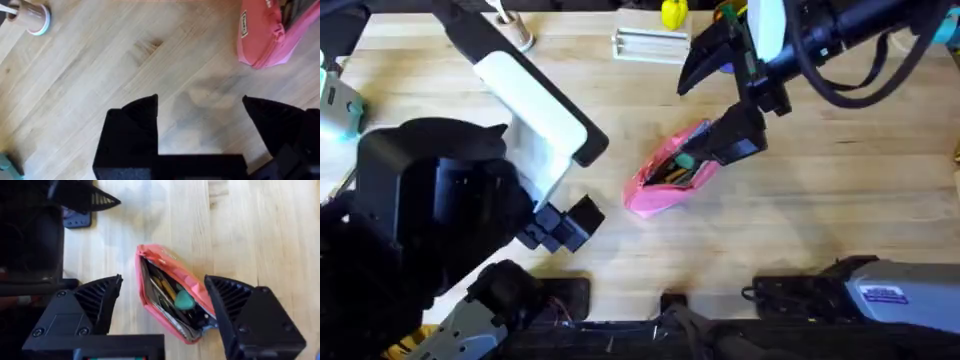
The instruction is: Unzip the bag, pick up the pens from the table one at a time and place them inside, then zip the bag closed.
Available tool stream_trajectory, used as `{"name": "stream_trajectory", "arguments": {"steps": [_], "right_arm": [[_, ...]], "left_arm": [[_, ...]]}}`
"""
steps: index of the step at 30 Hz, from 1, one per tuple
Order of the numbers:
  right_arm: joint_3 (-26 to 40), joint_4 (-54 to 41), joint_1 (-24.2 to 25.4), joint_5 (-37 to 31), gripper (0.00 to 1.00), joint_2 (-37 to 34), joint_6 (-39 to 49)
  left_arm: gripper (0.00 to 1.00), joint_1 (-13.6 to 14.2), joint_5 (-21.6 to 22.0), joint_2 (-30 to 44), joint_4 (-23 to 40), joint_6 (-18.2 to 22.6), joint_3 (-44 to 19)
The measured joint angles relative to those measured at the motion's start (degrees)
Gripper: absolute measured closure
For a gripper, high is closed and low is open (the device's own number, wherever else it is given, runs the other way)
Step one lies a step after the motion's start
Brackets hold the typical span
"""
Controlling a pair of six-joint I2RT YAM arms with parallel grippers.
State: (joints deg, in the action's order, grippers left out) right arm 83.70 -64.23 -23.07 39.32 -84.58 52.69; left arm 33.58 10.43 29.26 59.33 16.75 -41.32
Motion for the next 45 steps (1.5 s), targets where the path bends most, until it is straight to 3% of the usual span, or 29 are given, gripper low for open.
{"name": "stream_trajectory", "arguments": {"steps": [10, 14, 22, 30, 45], "right_arm": [[0.0, 4.5, 0.0, -3.6, 0.004, 0.0, 0.1], [0.0, 4.3, 0.0, -3.2, 0.004, -0.8, 4.3], [0.0, 4.4, 0.0, 4.3, 0.004, -8.7, 16.3], [0.0, 4.4, 0.0, 8.6, 0.004, -16.4, 19.4], [0.0, 4.6, -0.4, 8.6, 0.004, -17.6, 19.6]], "left_arm": [[0.008, 0.0, -7.8, 0.0, -1.7, 0.0, 3.4], [0.008, 0.0, -9.4, 0.0, -1.6, 0.0, 4.5], [0.008, 0.0, -10.6, 0.0, -1.7, -2.5, 4.5], [0.008, 0.0, -10.9, 0.0, -1.7, -3.7, 4.5], [0.007, 0.0, -10.9, 0.0, -1.6, -3.7, 4.5]]}}
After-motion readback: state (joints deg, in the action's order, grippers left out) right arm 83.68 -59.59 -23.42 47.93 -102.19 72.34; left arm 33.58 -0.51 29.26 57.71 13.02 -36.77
